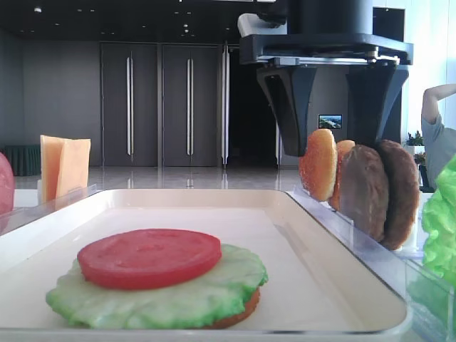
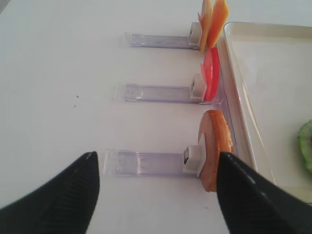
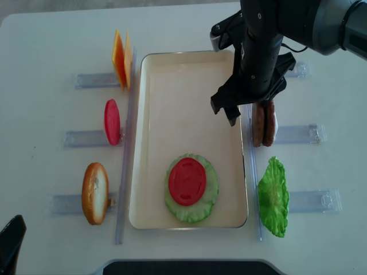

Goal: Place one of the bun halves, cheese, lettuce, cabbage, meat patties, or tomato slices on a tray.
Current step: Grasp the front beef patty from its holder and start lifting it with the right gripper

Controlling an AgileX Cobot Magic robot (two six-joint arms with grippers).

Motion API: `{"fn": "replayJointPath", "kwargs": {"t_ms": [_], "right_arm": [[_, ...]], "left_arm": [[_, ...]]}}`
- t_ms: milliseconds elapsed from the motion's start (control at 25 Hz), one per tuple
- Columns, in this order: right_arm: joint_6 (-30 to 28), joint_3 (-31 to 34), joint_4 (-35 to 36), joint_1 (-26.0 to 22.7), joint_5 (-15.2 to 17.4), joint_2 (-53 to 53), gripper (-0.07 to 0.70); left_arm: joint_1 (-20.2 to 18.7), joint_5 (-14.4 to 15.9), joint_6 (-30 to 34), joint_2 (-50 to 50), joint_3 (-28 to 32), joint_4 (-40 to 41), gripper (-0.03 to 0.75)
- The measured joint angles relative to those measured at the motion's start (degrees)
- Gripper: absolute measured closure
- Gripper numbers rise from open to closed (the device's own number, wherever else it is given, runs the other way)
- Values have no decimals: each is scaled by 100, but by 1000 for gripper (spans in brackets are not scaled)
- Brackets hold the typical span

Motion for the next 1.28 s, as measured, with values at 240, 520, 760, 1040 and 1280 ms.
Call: {"fn": "replayJointPath", "kwargs": {"t_ms": [240,520,760,1040,1280], "right_arm": [[32,0,-144,0,136,25,83],[32,0,13,0,136,25,83],[-36,-36,316,0,136,16,83],[-42,-186,581,0,176,26,83],[-10,-190,418,0,188,26,83]], "left_arm": [[0,0,0,0,0,0,142],[0,0,0,0,0,0,142],[0,0,0,0,0,0,142],[0,0,0,0,0,0,142],[0,0,0,0,0,0,142]]}}
